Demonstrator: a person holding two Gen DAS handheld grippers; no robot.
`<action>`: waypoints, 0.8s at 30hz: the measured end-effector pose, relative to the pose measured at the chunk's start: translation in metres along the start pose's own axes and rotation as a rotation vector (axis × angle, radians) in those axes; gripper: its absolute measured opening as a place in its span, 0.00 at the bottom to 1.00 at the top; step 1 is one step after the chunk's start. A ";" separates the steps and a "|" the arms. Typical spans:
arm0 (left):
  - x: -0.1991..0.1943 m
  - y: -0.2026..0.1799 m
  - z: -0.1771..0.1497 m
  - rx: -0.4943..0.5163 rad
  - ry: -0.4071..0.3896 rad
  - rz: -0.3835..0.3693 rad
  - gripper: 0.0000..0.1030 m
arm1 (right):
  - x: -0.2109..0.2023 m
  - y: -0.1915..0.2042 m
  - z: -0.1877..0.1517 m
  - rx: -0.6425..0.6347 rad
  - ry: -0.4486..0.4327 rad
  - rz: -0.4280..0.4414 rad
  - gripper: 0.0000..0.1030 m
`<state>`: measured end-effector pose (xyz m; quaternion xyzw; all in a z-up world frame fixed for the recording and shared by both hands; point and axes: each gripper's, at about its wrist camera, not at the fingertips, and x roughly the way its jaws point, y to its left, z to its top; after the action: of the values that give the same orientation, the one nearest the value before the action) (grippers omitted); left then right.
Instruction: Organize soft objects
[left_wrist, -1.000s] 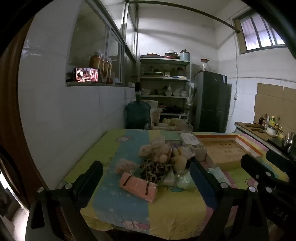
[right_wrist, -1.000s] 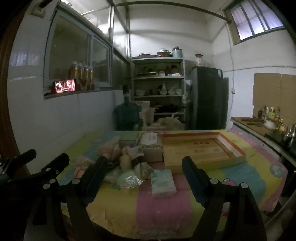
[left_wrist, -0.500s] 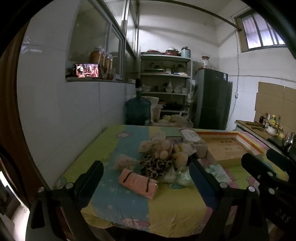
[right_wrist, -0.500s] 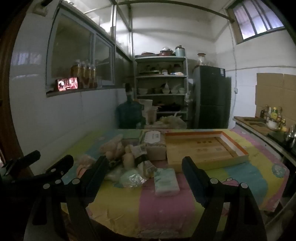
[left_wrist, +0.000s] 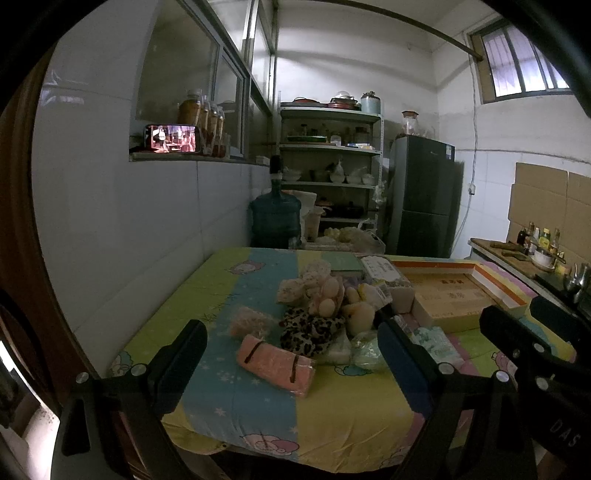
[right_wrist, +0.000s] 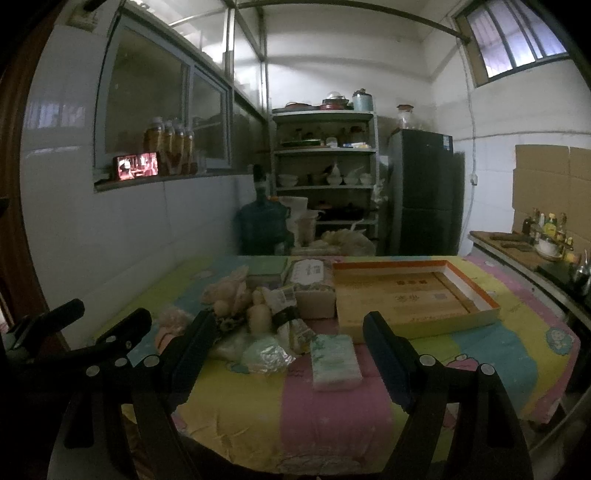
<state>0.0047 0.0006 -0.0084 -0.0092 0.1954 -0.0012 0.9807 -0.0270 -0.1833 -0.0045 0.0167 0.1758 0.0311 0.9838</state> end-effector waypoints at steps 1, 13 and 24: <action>0.000 0.000 0.000 0.000 0.000 0.001 0.92 | 0.000 0.001 0.000 0.000 0.000 -0.001 0.81; -0.001 -0.001 -0.001 -0.002 0.001 0.001 0.92 | 0.000 -0.001 0.000 -0.001 0.003 0.002 0.81; 0.003 0.000 -0.006 -0.008 0.005 -0.001 0.92 | 0.000 -0.001 0.000 -0.002 0.004 0.004 0.81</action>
<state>0.0051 0.0007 -0.0156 -0.0134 0.1980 -0.0008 0.9801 -0.0267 -0.1841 -0.0041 0.0161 0.1779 0.0331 0.9833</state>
